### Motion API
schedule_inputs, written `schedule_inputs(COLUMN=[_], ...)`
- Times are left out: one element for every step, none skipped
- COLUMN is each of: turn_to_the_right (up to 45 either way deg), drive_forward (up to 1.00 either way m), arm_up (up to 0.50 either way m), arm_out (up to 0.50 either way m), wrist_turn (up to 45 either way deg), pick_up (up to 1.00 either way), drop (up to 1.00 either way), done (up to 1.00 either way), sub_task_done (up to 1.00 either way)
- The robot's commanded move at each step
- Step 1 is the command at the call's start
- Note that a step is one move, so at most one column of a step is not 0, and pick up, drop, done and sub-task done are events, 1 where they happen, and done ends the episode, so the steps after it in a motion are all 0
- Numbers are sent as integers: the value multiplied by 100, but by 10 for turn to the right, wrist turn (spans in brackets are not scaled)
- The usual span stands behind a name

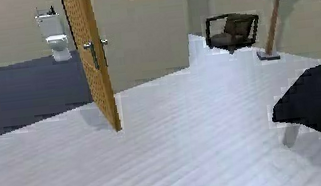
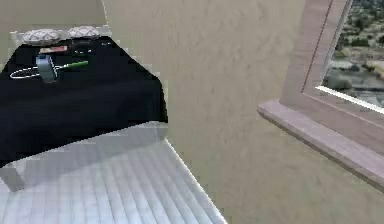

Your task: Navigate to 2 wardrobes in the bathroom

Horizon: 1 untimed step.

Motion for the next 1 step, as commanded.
schedule_inputs(turn_to_the_right=[-330], drive_forward=[0], arm_up=[0], arm_out=[0], wrist_turn=[0], pick_up=[0], drop=[0], done=[0], sub_task_done=[0])
